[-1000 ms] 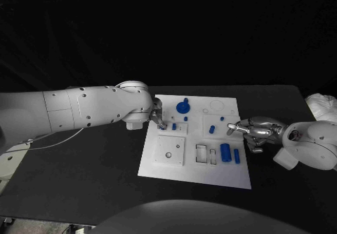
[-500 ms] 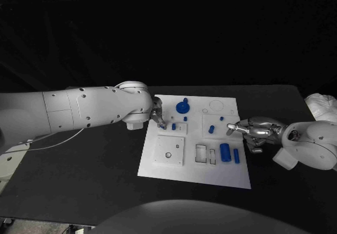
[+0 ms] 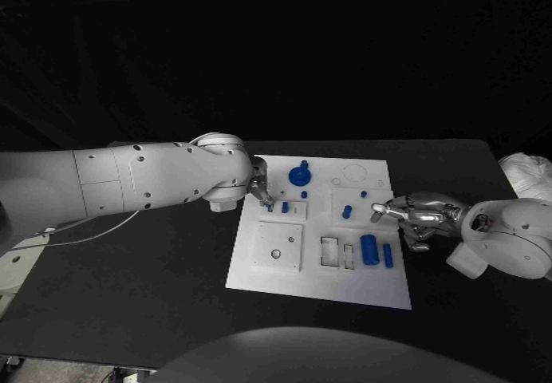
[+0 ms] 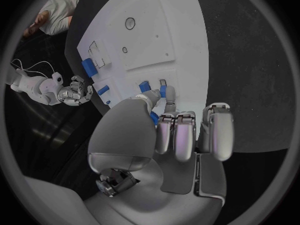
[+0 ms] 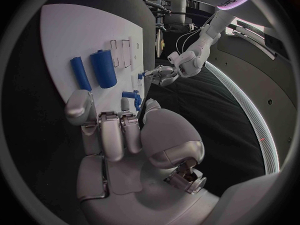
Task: Assemble the parts on the task board
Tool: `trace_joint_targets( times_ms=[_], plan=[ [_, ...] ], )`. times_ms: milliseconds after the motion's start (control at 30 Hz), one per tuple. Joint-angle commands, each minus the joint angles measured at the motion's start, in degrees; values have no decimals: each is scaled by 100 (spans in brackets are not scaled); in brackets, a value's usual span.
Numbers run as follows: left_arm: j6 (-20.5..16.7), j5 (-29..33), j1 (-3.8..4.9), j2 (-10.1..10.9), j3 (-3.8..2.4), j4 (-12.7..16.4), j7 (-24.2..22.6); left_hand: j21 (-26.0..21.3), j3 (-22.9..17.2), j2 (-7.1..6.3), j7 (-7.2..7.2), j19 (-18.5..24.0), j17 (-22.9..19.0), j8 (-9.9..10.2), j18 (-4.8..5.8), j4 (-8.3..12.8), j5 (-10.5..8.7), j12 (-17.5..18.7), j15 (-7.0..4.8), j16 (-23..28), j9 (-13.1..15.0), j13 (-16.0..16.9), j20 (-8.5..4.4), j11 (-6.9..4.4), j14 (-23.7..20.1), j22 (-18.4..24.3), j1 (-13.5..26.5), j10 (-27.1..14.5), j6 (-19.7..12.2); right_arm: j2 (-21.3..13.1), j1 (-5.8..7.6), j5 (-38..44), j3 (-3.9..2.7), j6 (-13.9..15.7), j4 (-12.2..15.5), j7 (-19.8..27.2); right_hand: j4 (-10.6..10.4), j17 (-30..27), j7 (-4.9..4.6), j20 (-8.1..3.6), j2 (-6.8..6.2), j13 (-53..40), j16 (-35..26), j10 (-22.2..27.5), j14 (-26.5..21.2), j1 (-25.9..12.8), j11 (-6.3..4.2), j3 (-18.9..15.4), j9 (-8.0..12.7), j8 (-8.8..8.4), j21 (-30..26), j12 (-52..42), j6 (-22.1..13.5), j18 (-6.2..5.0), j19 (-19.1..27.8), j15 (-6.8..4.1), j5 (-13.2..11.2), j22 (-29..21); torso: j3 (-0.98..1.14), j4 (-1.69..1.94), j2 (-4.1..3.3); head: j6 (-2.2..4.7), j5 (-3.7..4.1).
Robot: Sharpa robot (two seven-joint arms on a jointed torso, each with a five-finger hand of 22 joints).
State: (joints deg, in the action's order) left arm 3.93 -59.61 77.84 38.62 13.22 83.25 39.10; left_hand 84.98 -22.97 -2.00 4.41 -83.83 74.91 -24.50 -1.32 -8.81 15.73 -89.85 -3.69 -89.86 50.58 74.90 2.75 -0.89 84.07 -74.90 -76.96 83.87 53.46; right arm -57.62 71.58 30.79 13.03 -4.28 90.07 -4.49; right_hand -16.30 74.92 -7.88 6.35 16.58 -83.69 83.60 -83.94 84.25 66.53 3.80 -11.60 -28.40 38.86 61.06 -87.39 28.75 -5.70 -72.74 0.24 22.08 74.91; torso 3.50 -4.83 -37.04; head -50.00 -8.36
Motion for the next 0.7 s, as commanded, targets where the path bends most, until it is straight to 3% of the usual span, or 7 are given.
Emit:
trace_joint_targets(
  times_ms=[33,700],
  plan=[
    [-53,-78,-7,-35,0,-21,-136,-21,-217,32,-177,-319,1509,5,2,206,-45,-15,-46,-14,4,1510,-38,-55,593,-1337,-44,613,164,5,-9,18,0,-110,5,19,-3,790,-7,4,7,-205,-32,-71,-12,50,-53,41,9,-26,-38,46,7,-64,42,-18,31,665,-1,-1,-3,0,-4],
    [128,-87,-22,-58,1,-81,-97,-28,-218,36,-177,-316,1509,14,1,203,-78,-15,-45,-14,-4,1510,-39,-55,593,-1335,-43,613,163,-8,-12,18,0,-103,16,18,-5,775,-9,5,5,-195,-47,-58,-25,51,-51,51,13,-33,-62,54,2,-69,56,-17,29,657,-3,-6,1,0,-1]
  ],
)
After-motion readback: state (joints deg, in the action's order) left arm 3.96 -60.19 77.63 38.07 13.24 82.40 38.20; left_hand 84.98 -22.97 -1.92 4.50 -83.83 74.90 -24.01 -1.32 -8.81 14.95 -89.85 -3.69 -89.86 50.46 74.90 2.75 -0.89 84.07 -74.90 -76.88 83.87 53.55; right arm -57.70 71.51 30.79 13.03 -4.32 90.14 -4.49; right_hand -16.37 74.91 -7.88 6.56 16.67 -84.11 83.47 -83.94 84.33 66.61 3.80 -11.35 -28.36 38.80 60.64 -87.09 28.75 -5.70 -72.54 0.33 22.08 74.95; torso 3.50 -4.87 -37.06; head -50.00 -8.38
